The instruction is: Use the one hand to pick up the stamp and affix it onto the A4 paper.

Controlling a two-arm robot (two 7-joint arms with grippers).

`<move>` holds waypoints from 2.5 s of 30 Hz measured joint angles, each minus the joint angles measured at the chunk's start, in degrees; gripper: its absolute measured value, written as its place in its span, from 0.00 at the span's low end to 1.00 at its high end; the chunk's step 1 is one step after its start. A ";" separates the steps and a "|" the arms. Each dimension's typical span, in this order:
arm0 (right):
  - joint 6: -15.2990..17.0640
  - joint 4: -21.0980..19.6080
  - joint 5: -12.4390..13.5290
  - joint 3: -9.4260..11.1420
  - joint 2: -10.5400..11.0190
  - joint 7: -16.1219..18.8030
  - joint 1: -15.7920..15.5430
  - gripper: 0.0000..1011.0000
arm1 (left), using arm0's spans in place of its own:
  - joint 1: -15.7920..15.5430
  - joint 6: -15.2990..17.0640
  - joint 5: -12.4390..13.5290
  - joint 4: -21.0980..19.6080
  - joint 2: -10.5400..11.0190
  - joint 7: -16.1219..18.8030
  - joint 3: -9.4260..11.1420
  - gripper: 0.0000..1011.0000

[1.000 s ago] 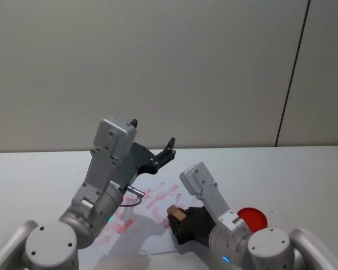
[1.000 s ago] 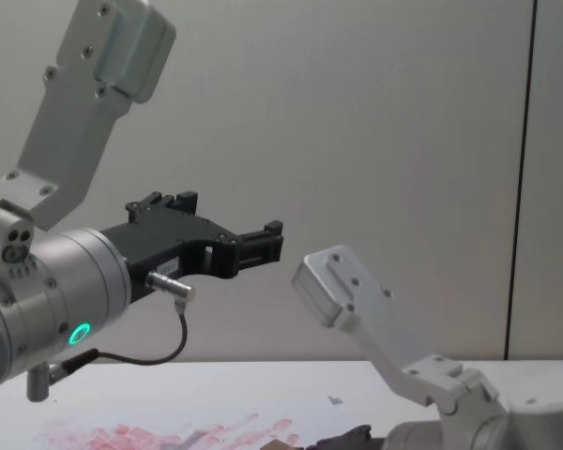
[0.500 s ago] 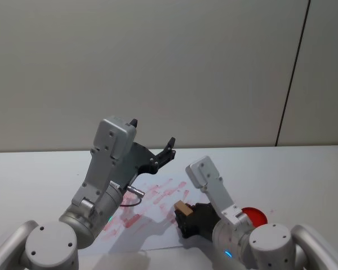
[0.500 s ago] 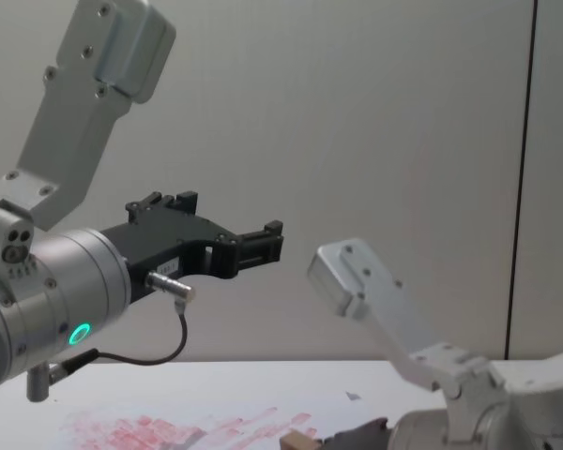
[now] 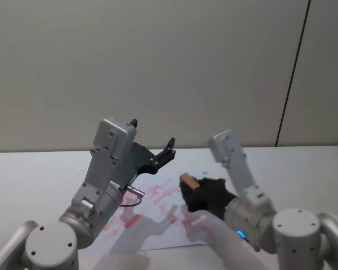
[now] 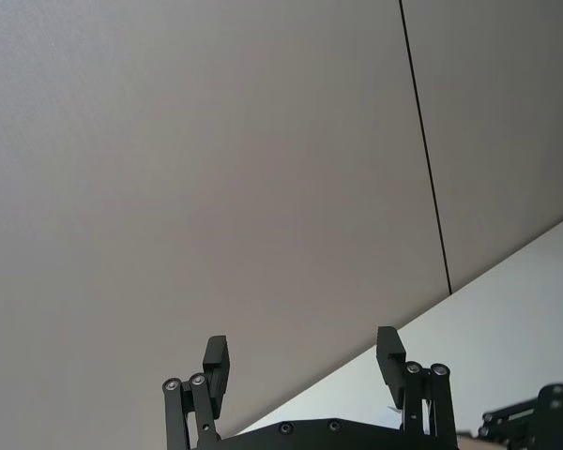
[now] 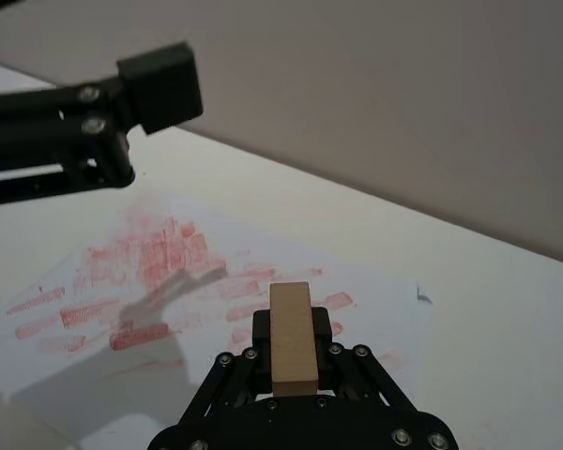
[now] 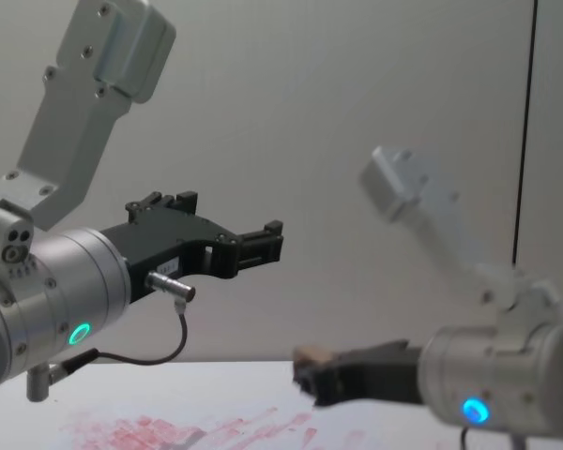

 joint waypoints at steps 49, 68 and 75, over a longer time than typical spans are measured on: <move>3.41 -6.19 2.72 6.02 9.61 -2.49 -7.41 0.22 | 0.00 0.00 0.00 0.00 0.00 0.00 0.00 0.99; 3.58 -4.71 1.39 5.54 9.31 -1.83 -7.21 0.51 | 0.00 0.00 0.00 0.00 0.00 0.00 0.00 0.99; 3.60 -4.56 1.24 5.50 9.28 -1.78 -7.18 0.75 | 0.00 0.00 0.00 0.00 0.00 0.00 0.00 0.99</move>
